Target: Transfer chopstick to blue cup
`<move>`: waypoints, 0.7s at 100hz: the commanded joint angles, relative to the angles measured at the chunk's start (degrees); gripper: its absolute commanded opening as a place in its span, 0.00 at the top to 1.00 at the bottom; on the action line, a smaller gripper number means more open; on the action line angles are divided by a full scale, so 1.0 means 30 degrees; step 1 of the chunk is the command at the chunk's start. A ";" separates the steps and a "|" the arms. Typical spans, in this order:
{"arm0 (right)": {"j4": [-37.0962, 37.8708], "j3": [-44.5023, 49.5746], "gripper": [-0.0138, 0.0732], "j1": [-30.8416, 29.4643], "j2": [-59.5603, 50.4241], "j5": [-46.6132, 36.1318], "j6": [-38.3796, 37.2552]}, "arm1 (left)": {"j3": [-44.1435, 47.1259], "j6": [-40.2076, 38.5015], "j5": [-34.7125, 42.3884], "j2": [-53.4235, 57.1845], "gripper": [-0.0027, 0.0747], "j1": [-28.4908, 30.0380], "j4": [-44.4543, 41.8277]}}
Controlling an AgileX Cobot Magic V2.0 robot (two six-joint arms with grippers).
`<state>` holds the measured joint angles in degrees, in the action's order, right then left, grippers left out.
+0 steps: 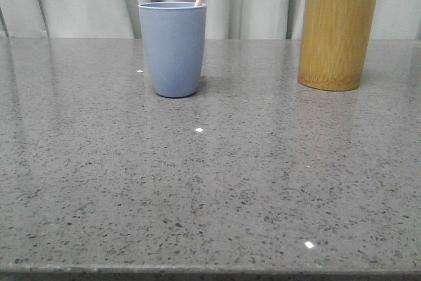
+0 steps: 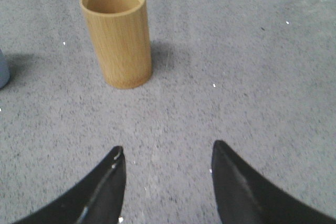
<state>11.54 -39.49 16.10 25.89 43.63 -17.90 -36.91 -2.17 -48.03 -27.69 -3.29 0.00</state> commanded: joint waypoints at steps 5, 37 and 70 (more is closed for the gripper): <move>0.0451 0.0220 0.39 -0.0086 -0.1221 -0.0721 0.0177 | -0.0479 -0.0193 0.1456 -0.0076 0.30 0.0101 0.0000; 0.0451 0.0285 0.73 -0.0086 -0.1516 -0.0677 0.0177 | -0.0479 -0.0193 0.1456 -0.0076 0.60 0.0101 0.0000; 0.0451 0.0285 0.92 -0.0086 -0.1516 -0.0638 0.0160 | -0.0479 -0.0193 0.1490 -0.0076 0.99 0.0101 0.0000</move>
<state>11.54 -37.21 16.10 20.89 45.56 -17.90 -36.91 -2.17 -48.03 -27.69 -3.29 0.00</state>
